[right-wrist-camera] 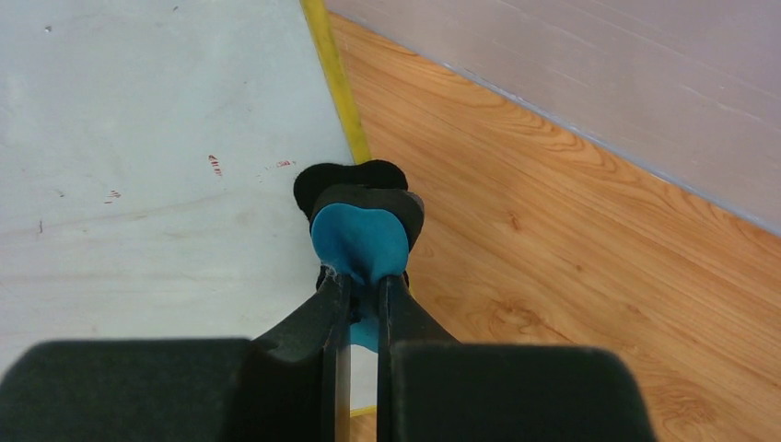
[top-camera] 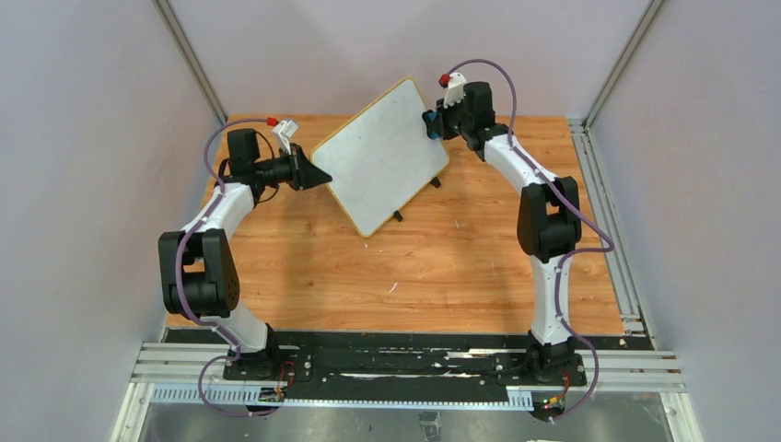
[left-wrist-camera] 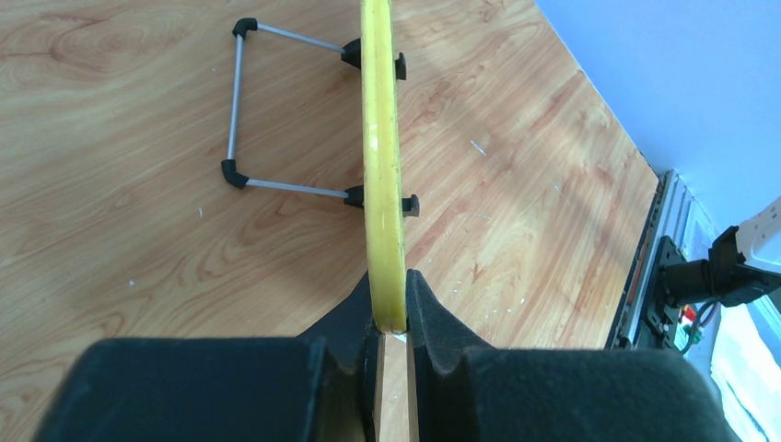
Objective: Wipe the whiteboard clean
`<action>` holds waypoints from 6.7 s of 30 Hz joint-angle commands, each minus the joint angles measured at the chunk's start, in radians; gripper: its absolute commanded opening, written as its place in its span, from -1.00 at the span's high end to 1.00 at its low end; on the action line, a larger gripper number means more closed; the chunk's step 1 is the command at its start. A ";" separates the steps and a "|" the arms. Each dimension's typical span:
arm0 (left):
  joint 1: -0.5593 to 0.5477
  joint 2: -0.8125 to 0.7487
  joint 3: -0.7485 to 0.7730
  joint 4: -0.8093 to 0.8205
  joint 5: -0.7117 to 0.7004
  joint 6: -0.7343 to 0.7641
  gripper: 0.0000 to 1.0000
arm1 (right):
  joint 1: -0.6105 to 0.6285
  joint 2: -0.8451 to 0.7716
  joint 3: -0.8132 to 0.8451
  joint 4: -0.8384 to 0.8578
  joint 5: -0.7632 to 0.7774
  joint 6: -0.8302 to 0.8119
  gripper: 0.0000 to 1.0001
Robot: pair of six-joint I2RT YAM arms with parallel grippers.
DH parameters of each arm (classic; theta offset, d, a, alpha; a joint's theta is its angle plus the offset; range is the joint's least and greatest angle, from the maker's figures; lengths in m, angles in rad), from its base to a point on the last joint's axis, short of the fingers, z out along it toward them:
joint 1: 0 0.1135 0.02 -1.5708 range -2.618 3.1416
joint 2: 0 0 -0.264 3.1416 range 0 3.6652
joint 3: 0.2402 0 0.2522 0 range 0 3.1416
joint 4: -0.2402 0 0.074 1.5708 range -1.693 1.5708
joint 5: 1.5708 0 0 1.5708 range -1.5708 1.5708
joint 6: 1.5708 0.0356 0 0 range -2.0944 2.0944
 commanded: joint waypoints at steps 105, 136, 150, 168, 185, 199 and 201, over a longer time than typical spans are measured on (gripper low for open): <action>-0.011 0.010 0.025 -0.075 -0.055 0.097 1.00 | -0.009 -0.509 -0.285 -0.465 0.204 0.059 0.99; -0.012 0.011 0.030 -0.071 -0.083 0.081 1.00 | -0.119 -0.777 -0.968 -0.566 0.252 0.201 0.97; -0.012 0.011 0.046 -0.096 -0.087 0.092 1.00 | -0.125 -0.614 -0.947 -0.528 0.211 0.184 0.63; -0.011 0.016 0.065 -0.113 -0.068 0.092 0.68 | -0.125 -0.652 -0.950 -0.522 0.191 0.185 0.10; -0.011 -0.018 0.072 -0.129 -0.048 0.102 -0.30 | -0.126 -0.680 -0.961 -0.523 0.194 0.184 0.10; 0.029 -0.123 0.040 -0.195 -0.132 0.186 -0.96 | -0.125 -0.772 -0.975 -0.541 0.237 0.178 0.09; 0.033 -0.152 0.029 -0.217 -0.159 0.212 -0.96 | -0.125 -0.796 -0.975 -0.548 0.250 0.177 0.09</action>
